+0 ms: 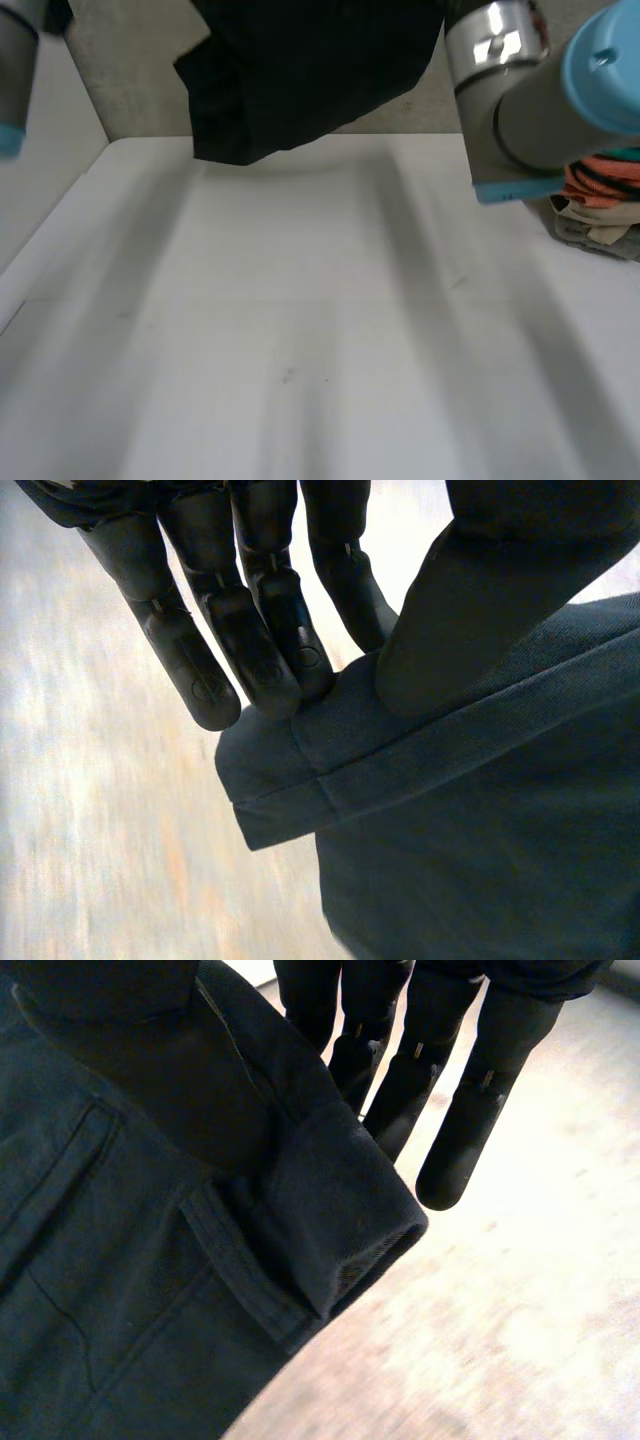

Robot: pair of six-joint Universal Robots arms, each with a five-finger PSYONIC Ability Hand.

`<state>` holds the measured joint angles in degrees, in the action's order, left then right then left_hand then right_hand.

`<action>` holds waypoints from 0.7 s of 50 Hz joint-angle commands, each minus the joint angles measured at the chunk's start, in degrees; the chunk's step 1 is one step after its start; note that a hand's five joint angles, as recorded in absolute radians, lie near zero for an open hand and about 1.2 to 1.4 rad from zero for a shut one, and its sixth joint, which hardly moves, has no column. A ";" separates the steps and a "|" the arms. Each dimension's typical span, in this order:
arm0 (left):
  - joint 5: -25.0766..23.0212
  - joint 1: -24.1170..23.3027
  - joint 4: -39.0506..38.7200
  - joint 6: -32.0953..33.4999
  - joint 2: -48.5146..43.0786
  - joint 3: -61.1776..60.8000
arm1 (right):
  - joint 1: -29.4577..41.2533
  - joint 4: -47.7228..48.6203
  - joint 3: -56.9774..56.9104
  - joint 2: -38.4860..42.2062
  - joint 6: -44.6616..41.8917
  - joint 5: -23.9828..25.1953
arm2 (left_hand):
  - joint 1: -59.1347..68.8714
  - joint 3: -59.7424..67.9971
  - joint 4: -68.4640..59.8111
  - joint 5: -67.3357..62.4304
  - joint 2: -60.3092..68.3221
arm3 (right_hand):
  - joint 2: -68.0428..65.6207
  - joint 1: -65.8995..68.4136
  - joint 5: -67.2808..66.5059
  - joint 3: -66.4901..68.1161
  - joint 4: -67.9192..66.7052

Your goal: Fold the laundry.

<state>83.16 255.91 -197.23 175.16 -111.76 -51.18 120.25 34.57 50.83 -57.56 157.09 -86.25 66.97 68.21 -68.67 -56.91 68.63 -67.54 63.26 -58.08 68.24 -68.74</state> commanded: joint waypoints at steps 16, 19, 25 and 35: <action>-0.46 -4.89 17.04 15.82 3.21 -44.18 | -3.97 -29.80 23.26 4.48 -11.54 8.29 | 13.03 11.79 -11.33 -13.09 11.37 | -12.46 16.74 -11.92 11.76 -11.26; -0.72 -5.24 22.66 16.61 5.32 -45.15 | -4.23 -39.82 25.46 1.76 -15.14 7.94 | 13.03 11.79 -11.33 -13.09 11.37 | -12.46 16.74 -11.92 11.76 -11.26; -1.95 -6.64 35.56 21.35 11.29 -46.47 | -4.58 -59.04 33.43 -6.13 -21.55 5.48 | 13.03 11.79 -11.33 -13.09 11.37 | -12.46 16.74 -11.92 11.76 -11.26; -1.95 -11.83 57.49 32.35 12.80 -47.27 | -5.20 -62.88 45.41 -17.32 -32.38 8.02 | 13.03 11.79 -11.33 -13.09 11.37 | -12.46 16.74 -11.92 11.76 -11.26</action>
<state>81.29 246.28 -146.94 203.32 -98.72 -98.91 115.24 -31.42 91.69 -70.31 129.04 -80.16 66.97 68.44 -68.87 -56.91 68.74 -67.83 63.26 -58.08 68.24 -68.74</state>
